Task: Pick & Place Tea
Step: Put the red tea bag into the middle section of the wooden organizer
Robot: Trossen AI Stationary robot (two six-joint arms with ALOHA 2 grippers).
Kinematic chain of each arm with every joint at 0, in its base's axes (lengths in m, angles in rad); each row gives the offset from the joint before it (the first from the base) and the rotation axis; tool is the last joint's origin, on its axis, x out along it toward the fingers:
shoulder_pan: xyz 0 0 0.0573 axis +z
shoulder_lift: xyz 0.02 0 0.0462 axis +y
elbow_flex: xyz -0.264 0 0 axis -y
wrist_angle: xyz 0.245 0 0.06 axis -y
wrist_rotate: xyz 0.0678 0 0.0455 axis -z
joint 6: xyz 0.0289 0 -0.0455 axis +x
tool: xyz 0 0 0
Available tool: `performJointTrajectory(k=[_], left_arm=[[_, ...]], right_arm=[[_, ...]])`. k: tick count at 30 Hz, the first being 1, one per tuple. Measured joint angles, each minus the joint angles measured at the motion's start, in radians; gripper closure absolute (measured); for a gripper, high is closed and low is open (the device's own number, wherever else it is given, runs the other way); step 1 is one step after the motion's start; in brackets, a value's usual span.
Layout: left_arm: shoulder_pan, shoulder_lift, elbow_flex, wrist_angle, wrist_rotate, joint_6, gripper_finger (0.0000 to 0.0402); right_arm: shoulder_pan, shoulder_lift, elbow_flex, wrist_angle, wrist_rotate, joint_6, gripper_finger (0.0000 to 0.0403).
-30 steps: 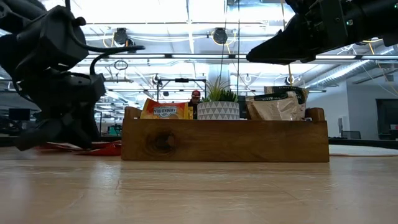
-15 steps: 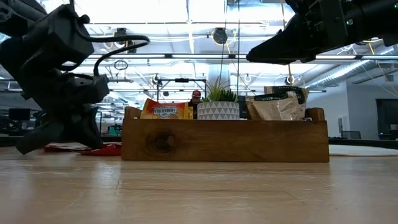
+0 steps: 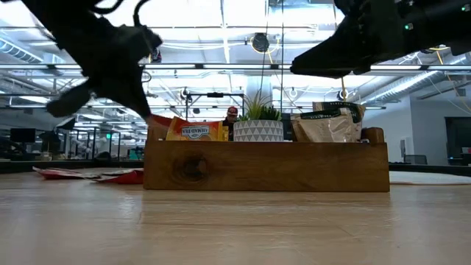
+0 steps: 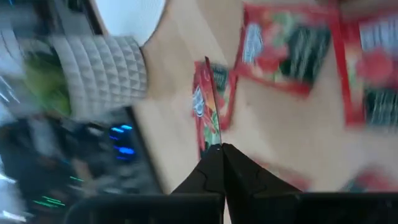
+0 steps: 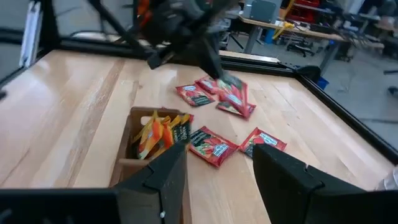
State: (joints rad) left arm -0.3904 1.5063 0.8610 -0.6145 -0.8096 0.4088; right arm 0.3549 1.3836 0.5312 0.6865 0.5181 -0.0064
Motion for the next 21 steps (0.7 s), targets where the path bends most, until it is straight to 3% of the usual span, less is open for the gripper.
performJointTrajectory(k=[5,9,15,21], left_arm=[[-0.015,0.000,0.034,0.014,-0.077,0.387,0.0401],[-0.002,0.006,0.040,0.096,-0.209,0.637,0.0401],[-0.006,0.018,0.040,0.248,-0.363,0.993,0.0401],[-0.029,0.035,0.040,0.362,-0.293,1.139,0.0401]], right_arm=[[-0.085,0.012,0.000,0.040,-0.100,0.123,0.0232],[-0.187,0.073,0.000,0.134,-0.180,0.170,0.0232],[-0.412,0.166,0.033,0.252,-0.666,0.287,0.0232],[-0.554,0.232,0.129,0.243,-0.958,0.282,0.0232]])
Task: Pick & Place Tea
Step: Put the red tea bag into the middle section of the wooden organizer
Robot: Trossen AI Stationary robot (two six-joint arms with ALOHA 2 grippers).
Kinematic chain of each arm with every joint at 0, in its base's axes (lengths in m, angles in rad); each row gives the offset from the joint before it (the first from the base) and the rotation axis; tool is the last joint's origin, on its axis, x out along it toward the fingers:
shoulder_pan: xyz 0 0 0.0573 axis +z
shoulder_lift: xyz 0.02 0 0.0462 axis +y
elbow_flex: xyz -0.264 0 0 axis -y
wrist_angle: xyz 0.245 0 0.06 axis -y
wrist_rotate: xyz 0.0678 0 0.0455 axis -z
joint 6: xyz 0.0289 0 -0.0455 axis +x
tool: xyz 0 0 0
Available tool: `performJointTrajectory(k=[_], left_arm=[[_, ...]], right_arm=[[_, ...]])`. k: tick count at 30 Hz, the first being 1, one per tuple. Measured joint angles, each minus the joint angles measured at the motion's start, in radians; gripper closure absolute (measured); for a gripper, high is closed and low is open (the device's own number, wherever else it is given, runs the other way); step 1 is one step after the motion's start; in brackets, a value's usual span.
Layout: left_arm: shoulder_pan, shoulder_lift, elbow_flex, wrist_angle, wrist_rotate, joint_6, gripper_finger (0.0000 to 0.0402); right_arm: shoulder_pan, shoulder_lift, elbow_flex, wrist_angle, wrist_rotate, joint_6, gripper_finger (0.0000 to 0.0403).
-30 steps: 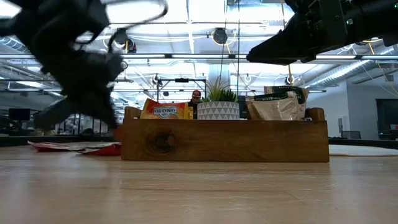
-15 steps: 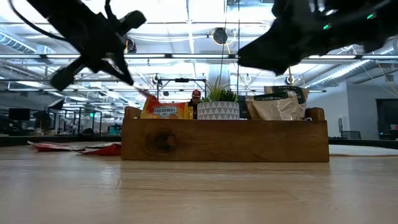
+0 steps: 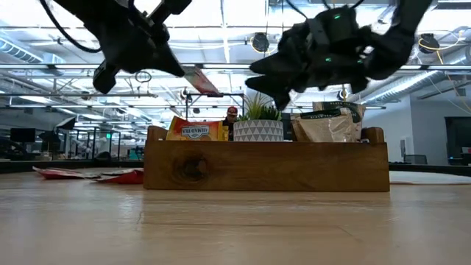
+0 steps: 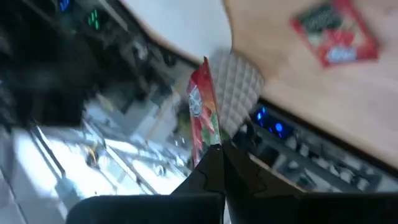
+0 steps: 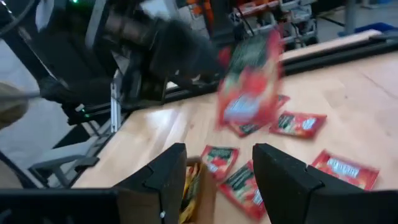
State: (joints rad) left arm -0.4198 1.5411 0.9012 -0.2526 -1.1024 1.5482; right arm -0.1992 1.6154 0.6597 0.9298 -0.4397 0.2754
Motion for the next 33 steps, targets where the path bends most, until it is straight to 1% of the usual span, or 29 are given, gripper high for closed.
performJointTrajectory(k=[3,7,11,13,16,20,27,33], left_arm=[[-0.014,0.022,0.002,0.066,0.040,0.043,0.0401],[-0.028,0.048,0.000,0.093,0.057,0.082,0.0401],[-0.029,0.057,0.000,0.094,0.070,0.093,0.0401],[-0.029,0.057,0.000,0.099,0.070,0.092,0.0401],[-0.029,0.057,0.000,0.101,0.073,0.090,0.0401],[-0.035,0.057,0.000,0.099,0.079,0.073,0.0401],[-0.061,0.056,0.000,0.090,0.047,0.057,0.0401],[-0.068,0.056,0.000,0.099,0.047,0.066,0.0401]], right_arm=[[-0.052,0.033,0.051,0.001,-0.082,0.008,0.0232],[-0.093,0.093,0.126,-0.025,-0.197,0.054,0.0232],[-0.088,0.174,0.221,-0.055,-0.294,0.089,0.0232],[-0.074,0.220,0.273,-0.067,-0.321,0.091,0.0232],[-0.068,0.263,0.336,-0.112,-0.336,0.082,0.0232],[-0.066,0.295,0.386,-0.120,-0.346,0.073,0.0232],[-0.086,0.281,0.382,-0.121,-0.373,0.072,0.0232],[-0.084,0.281,0.382,-0.134,-0.374,0.063,0.0232]])
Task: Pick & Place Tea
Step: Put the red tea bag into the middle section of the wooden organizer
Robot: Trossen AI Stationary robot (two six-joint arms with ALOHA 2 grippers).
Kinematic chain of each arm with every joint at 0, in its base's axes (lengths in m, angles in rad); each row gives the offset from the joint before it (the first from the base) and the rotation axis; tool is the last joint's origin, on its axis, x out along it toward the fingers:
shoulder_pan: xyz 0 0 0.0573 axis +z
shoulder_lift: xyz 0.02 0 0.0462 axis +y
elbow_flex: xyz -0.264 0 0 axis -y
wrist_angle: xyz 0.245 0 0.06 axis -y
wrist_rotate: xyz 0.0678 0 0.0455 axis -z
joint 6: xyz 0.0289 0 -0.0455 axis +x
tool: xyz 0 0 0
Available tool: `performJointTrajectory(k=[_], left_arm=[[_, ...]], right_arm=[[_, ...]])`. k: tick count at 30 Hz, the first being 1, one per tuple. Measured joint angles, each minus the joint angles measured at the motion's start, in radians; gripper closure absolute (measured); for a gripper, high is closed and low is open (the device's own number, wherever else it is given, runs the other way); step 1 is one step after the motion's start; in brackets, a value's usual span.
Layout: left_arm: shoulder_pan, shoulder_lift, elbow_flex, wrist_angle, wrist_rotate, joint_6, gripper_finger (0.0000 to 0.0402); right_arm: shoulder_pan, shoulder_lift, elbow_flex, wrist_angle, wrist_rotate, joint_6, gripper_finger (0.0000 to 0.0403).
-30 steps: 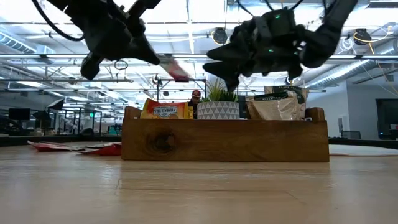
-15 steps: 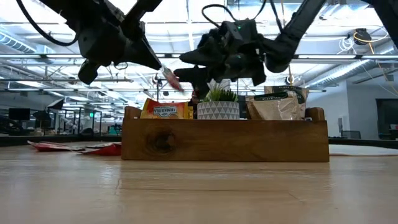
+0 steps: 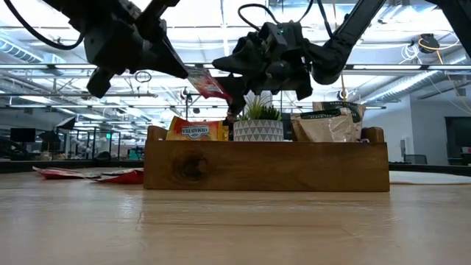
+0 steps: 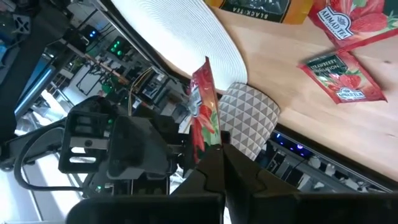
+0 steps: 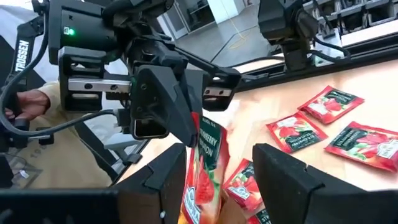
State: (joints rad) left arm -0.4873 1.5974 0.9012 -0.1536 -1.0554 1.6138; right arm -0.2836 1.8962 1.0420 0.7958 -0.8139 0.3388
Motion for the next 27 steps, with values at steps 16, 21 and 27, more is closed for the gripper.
performJointTrajectory(k=[16,21,27], left_arm=[[0.017,0.000,0.000,0.002,0.055,-0.024,0.0401],[0.016,0.000,0.000,0.002,0.061,-0.048,0.0401],[0.016,0.000,0.000,0.002,0.063,-0.093,0.0401]], right_arm=[[0.091,0.000,0.026,-0.044,0.001,-0.073,0.0255],[0.093,0.000,0.040,-0.042,0.009,-0.093,0.0292],[0.093,0.000,0.040,-0.050,0.054,-0.145,0.0391]])
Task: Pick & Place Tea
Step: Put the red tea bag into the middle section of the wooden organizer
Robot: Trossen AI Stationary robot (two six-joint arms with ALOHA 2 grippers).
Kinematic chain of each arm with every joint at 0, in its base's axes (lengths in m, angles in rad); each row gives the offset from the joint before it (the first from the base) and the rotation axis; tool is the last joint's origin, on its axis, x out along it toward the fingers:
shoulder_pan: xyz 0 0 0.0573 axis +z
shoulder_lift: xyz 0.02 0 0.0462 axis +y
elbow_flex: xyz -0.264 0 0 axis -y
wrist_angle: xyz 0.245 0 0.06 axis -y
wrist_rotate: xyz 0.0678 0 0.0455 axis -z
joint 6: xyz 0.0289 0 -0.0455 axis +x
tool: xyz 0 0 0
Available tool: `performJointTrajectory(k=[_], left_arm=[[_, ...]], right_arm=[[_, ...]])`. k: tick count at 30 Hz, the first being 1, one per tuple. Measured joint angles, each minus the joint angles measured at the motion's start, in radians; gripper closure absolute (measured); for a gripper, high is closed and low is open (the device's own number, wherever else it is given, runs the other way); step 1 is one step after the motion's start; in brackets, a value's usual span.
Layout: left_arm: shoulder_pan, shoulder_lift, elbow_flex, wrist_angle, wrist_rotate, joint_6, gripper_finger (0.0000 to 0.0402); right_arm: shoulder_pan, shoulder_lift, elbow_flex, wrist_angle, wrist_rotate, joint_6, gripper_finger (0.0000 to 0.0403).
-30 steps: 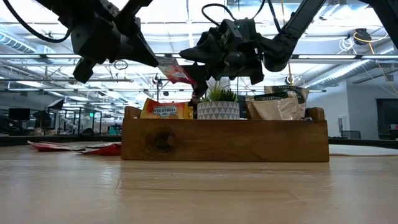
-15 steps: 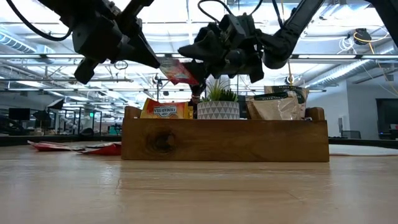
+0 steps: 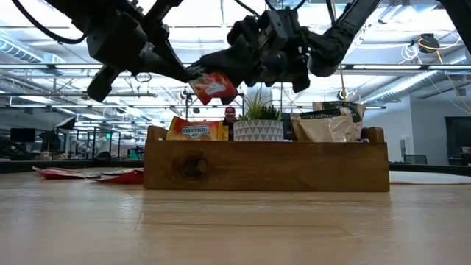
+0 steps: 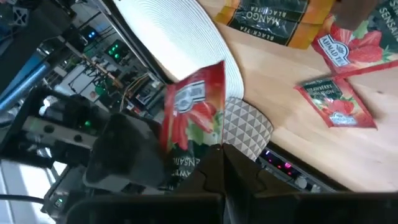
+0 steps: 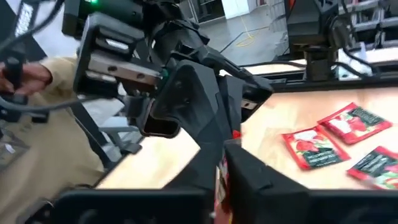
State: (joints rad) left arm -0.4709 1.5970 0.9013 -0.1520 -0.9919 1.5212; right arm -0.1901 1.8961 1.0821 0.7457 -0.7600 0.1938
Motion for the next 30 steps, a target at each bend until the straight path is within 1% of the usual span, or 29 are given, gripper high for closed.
performJointTrajectory(k=[2,4,6,8,9,10,12,14,16,18,20,23,25,27,30], left_arm=[[0.000,0.000,0.000,-0.002,0.010,-0.057,0.0396],[0.000,0.000,0.000,-0.002,0.031,-0.193,0.0388],[-0.001,0.000,0.000,-0.002,0.036,-0.403,0.0378],[0.000,-0.006,0.000,-0.004,0.022,-0.648,0.0371],[0.000,-0.014,0.001,-0.022,0.020,-0.753,0.0367],[0.001,-0.023,0.001,-0.056,0.019,-0.845,0.0364],[0.005,-0.035,0.001,-0.126,0.030,-0.980,0.0360],[0.018,-0.049,0.000,-0.192,0.054,-1.087,0.0359],[0.040,-0.064,0.000,-0.238,0.059,-1.188,0.0361],[0.070,-0.072,0.000,-0.279,0.101,-1.262,0.0367],[0.105,-0.078,-0.002,-0.286,0.160,-1.299,0.0375],[0.153,-0.093,-0.001,-0.255,0.249,-1.301,0.0392],[0.177,-0.099,-0.001,-0.210,0.299,-1.285,0.0397],[0.193,-0.107,0.000,-0.172,0.334,-1.265,0.0394],[0.200,-0.124,0.000,-0.111,0.338,-1.247,0.0384]], right_arm=[[0.010,0.000,0.000,-0.025,0.032,-0.051,0.0398],[0.030,-0.008,0.000,-0.047,0.092,-0.083,0.0401],[0.057,-0.041,-0.004,-0.092,0.182,-0.109,0.0402],[0.085,-0.101,-0.008,-0.197,0.269,-0.163,0.0402],[0.108,-0.133,-0.010,-0.273,0.329,-0.193,0.0402],[0.137,-0.164,-0.011,-0.341,0.414,-0.222,0.0402],[0.217,-0.223,-0.024,-0.454,0.593,-0.263,0.0403],[0.308,-0.265,-0.047,-0.496,0.749,-0.277,0.0403],[0.398,-0.296,-0.079,-0.495,0.885,-0.279,0.0403],[0.478,-0.306,-0.117,-0.457,1.028,-0.263,0.0403],[0.543,-0.299,-0.162,-0.363,1.161,-0.236,0.0403],[0.599,-0.244,-0.235,-0.156,1.319,-0.216,0.0403],[0.613,-0.190,-0.285,-0.022,1.410,-0.222,0.0403],[0.612,-0.129,-0.308,0.108,1.445,-0.250,0.0403],[0.600,-0.069,-0.309,0.203,1.441,-0.278,0.0403]])
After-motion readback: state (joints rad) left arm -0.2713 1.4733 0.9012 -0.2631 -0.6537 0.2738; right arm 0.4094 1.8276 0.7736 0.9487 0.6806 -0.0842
